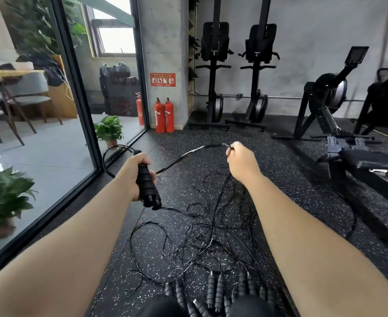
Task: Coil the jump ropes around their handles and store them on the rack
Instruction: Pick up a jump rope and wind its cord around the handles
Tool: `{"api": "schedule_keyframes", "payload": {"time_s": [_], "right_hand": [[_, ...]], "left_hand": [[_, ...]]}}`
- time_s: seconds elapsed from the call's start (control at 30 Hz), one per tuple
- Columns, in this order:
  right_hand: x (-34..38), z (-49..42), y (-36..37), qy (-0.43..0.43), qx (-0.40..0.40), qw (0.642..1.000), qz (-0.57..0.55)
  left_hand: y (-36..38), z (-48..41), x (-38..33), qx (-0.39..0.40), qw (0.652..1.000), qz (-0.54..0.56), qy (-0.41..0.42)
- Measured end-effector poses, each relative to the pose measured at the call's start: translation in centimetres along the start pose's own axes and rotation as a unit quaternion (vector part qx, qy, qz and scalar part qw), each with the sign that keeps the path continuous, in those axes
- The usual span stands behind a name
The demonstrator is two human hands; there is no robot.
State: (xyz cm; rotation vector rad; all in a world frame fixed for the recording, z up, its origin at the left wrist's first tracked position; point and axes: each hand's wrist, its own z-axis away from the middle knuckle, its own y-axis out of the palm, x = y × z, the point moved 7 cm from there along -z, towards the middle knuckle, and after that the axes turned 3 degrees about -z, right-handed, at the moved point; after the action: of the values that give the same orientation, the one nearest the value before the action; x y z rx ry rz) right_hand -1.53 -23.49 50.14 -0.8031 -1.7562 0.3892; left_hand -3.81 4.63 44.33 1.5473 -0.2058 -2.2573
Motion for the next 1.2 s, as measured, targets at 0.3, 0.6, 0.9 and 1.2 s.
{"api": "schedule_keyframes", "payload": {"time_s": [0.3,0.6,0.9,1.2], "right_hand": [[8.5,-4.7,-4.2,-0.152,-0.109,0.981,-0.049],[6.0,-7.2,-2.8,-0.129,-0.092,0.984,0.086],[-0.2,-8.4,1.8,-0.040,0.018,0.972,0.229],[-4.6,-5.9,7.6,0.047,0.195,0.962,0.185]], "left_hand": [[0.7,1.6,1.6,0.145,0.987,-0.040,-0.057],[-2.8,-0.5,3.9,0.146,0.970,-0.145,-0.127],[-3.0,-2.9,3.8,0.093,0.848,-0.518,-0.064],[0.5,-3.4,2.8,0.116,0.720,-0.684,-0.006]]}}
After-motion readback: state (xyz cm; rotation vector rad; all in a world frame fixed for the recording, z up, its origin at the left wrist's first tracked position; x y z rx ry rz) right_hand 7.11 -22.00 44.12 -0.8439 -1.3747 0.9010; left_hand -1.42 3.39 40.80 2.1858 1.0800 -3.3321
